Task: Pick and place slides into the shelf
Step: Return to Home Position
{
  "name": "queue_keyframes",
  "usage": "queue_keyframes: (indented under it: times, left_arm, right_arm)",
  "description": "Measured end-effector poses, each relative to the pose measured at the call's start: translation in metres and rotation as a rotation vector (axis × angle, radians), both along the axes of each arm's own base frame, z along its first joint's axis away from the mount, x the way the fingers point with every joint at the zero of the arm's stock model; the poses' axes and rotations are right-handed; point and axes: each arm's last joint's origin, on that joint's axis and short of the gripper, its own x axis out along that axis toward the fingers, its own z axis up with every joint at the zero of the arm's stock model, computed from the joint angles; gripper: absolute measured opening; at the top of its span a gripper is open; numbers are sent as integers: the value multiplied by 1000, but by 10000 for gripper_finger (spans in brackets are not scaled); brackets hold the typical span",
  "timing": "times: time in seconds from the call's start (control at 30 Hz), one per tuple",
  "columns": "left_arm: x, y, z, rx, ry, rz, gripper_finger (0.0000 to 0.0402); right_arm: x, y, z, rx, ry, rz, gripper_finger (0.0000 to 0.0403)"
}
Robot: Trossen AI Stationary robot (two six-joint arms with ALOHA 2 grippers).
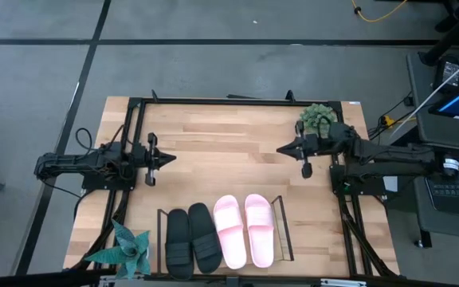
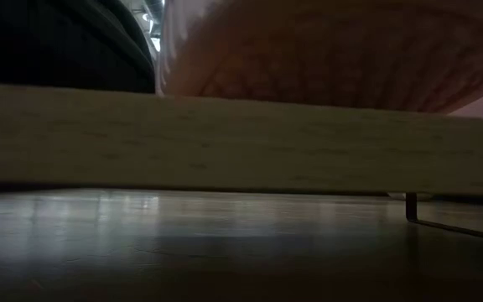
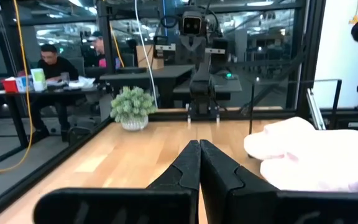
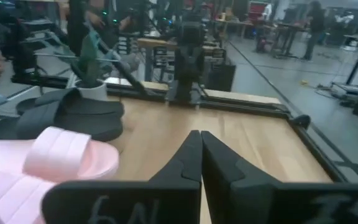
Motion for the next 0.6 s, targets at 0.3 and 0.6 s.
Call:
queue_keyframes:
  times: [0.3,0.6]
  left_arm:
    - [0,0,-6,-2,67,0,0]
    - [0,0,-6,-2,66,-1,0]
  right_arm:
    - [-17,1,-43,20,-107,15,4]
    - [-24,1,-69,22,-86,-63,4]
